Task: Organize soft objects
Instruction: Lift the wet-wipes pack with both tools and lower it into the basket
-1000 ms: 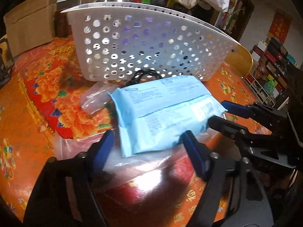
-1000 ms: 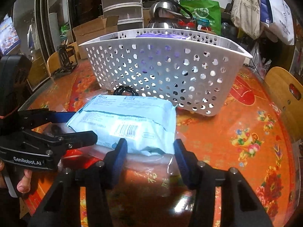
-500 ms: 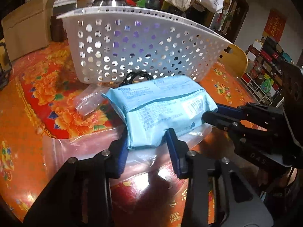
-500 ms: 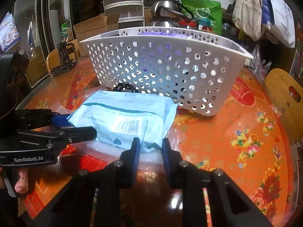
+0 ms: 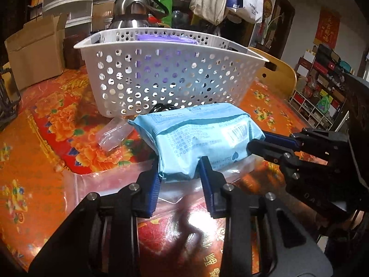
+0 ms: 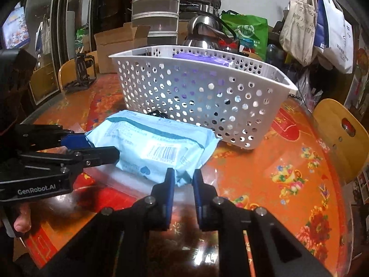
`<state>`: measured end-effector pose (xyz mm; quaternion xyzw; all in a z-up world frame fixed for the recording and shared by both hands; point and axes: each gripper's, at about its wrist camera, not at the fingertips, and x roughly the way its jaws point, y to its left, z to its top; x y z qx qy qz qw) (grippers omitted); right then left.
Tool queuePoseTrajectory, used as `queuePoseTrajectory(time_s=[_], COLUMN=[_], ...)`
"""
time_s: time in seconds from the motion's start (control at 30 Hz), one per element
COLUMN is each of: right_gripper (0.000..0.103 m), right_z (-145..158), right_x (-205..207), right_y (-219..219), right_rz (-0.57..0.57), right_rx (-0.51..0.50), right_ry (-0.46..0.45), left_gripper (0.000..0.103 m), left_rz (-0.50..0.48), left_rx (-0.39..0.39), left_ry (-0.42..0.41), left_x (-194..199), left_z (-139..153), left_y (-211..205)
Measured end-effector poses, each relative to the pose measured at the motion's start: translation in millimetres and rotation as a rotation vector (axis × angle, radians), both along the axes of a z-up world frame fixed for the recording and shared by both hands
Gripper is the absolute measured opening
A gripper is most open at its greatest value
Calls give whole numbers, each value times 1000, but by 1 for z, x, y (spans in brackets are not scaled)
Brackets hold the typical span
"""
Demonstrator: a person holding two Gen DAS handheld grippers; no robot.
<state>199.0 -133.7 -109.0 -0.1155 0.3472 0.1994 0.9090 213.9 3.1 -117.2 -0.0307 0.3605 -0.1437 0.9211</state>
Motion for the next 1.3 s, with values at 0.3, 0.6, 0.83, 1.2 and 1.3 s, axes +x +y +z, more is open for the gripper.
queuePoseTrajectory(time_s=[0.3, 0.6, 0.83, 1.2, 1.3], right_gripper=[13, 13, 13, 12, 12], right_z=[21, 67, 97, 159, 173], right_x=[-19, -48, -46, -9, 15], right_y=[2, 2, 3, 8, 8], right_rz=[-1, 10, 14, -4, -13], right_rx=[9, 30, 35, 22, 31], right_ry=[-72, -177, -213, -302, -305], left_gripper=[30, 30, 30, 30, 30], left_rz=[-1, -11, -14, -23, -31], left_rx=[-10, -13, -7, 32, 40], left_ry=[-95, -203, -245, -331, -323], left_x=[-24, -53, -54, -4, 24], left_z=[25, 78, 111, 196, 209], left_y=[5, 7, 6, 4, 5])
